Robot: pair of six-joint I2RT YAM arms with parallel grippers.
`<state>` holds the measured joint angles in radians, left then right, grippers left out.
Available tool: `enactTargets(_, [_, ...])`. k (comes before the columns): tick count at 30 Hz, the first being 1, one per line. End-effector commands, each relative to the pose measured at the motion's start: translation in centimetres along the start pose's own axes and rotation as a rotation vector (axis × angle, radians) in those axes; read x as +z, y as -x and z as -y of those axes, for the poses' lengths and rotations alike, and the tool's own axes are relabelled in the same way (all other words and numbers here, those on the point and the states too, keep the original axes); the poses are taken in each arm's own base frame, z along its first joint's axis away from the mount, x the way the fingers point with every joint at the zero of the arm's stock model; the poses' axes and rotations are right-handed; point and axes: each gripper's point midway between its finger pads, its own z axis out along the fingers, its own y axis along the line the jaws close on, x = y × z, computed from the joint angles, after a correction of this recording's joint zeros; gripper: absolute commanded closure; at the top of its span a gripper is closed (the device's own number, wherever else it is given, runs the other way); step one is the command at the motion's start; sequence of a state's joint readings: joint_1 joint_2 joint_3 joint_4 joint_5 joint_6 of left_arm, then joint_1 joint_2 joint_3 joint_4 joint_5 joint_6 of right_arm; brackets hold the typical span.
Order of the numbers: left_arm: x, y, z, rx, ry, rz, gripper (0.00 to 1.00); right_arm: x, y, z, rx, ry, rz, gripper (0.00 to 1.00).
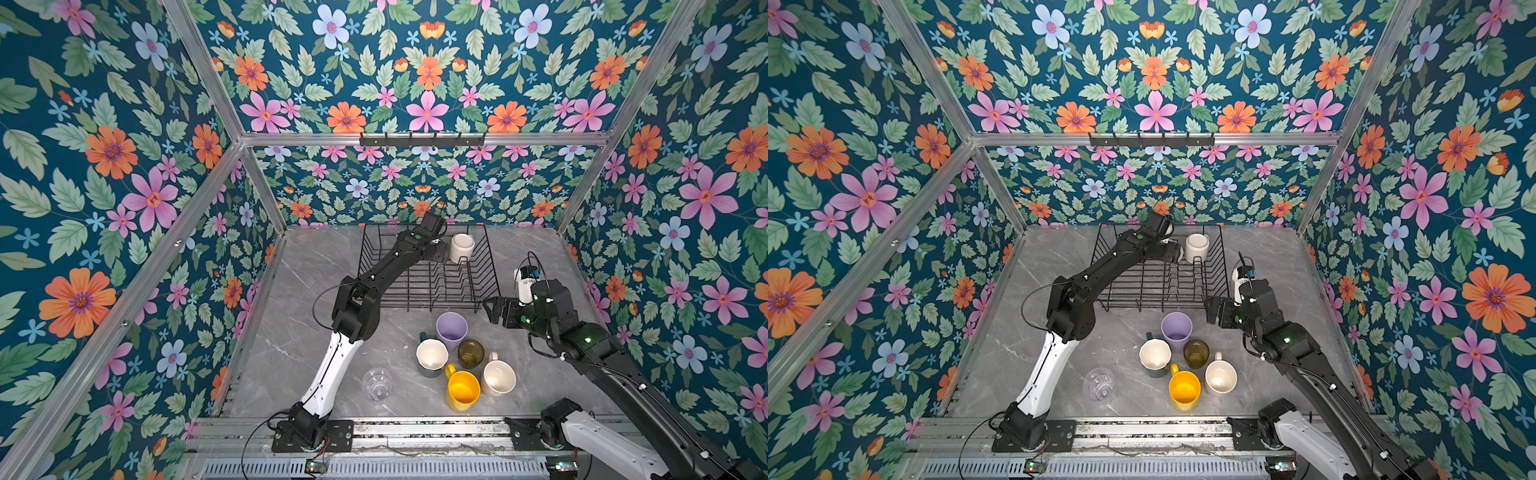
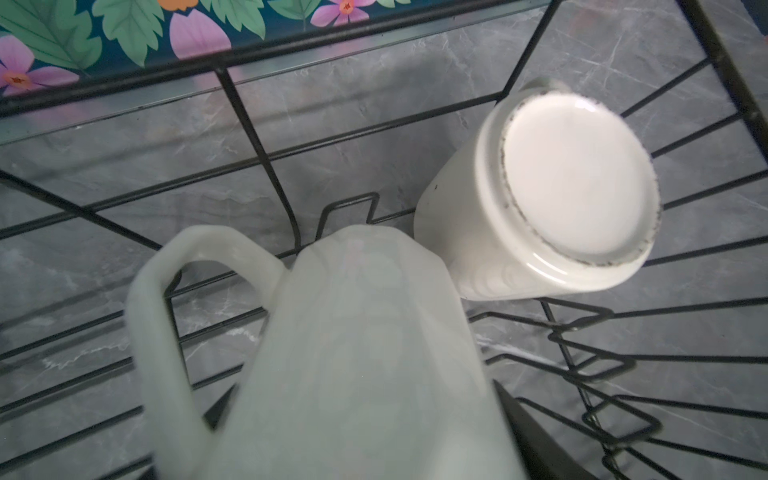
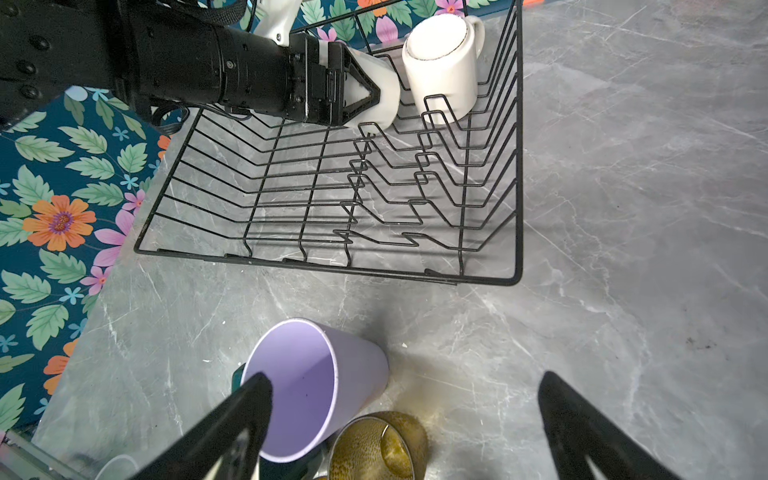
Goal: Load cups into a dish rack
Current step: Place the cup upside down at the dish rack.
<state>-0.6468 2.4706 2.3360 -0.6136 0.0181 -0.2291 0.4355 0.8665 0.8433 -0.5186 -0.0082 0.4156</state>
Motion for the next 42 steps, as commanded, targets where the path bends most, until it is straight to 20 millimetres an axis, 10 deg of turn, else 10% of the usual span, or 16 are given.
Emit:
enactTargets(1, [0.5, 0.7, -0.5, 0.013, 0.040, 0.040, 1.00, 0.0, 0.4, -0.2, 0.004, 0.008, 0.016, 0.01])
enactTargets(13, [-1.6, 1.4, -0.5, 0.070, 0.075, 0.036, 1.00, 1.6, 0.6, 2.1, 0.137, -0.002, -0.030, 0.02])
enactTargets(30, [0.7, 0.2, 0.6, 0.099, 0.073, 0.022, 0.98, 6.1, 3.0, 4.7, 0.137, -0.072, -0.049, 0.03])
enactTargets(42, [0.7, 0.4, 1.2, 0.124, 0.068, 0.037, 0.36, 7.2, 3.8, 4.4, 0.130, -0.049, -0.052, 0.04])
